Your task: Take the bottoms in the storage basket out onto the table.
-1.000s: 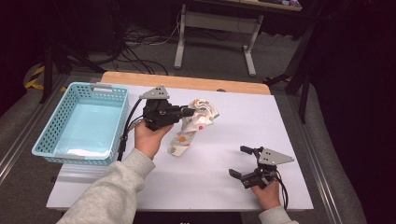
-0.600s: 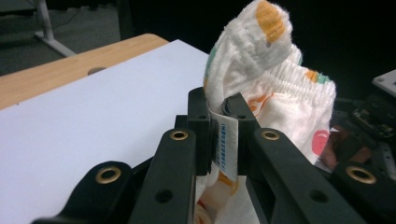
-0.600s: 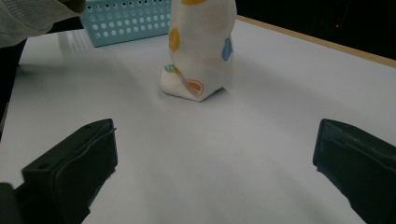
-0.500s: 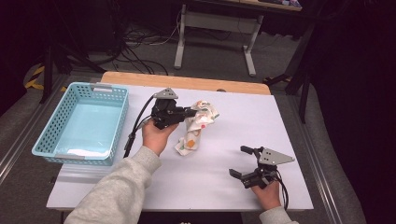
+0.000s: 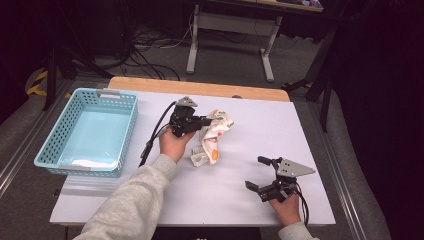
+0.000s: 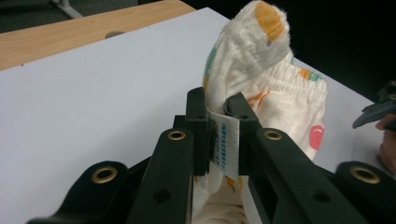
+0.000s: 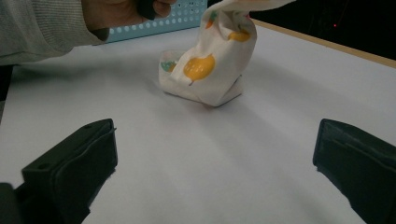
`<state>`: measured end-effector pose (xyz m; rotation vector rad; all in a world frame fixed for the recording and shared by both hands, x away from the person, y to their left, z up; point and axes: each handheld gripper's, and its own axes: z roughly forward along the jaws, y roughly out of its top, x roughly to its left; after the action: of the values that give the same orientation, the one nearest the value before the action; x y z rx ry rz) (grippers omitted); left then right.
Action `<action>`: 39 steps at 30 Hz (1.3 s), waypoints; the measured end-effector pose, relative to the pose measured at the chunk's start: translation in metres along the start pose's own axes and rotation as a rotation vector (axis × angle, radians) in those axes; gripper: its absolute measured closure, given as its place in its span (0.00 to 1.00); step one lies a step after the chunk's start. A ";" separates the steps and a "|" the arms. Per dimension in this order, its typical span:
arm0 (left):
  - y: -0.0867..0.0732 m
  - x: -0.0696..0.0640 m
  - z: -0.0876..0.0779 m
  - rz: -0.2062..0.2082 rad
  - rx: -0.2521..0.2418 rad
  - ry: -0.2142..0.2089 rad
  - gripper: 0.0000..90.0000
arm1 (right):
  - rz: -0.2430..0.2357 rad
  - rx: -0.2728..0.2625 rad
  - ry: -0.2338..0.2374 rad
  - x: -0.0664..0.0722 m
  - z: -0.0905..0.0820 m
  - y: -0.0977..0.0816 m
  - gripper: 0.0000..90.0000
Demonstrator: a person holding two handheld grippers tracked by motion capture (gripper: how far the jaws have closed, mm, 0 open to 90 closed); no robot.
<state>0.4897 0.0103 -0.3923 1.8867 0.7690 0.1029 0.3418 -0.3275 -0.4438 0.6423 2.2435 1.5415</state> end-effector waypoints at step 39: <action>0.004 -0.037 -0.062 0.250 -0.052 -0.001 0.06 | -0.002 0.005 0.003 0.001 0.002 0.000 0.01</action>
<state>0.4367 0.0384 -0.3514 1.9259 0.5220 0.2755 0.3423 -0.3253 -0.4443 0.6393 2.2501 1.5382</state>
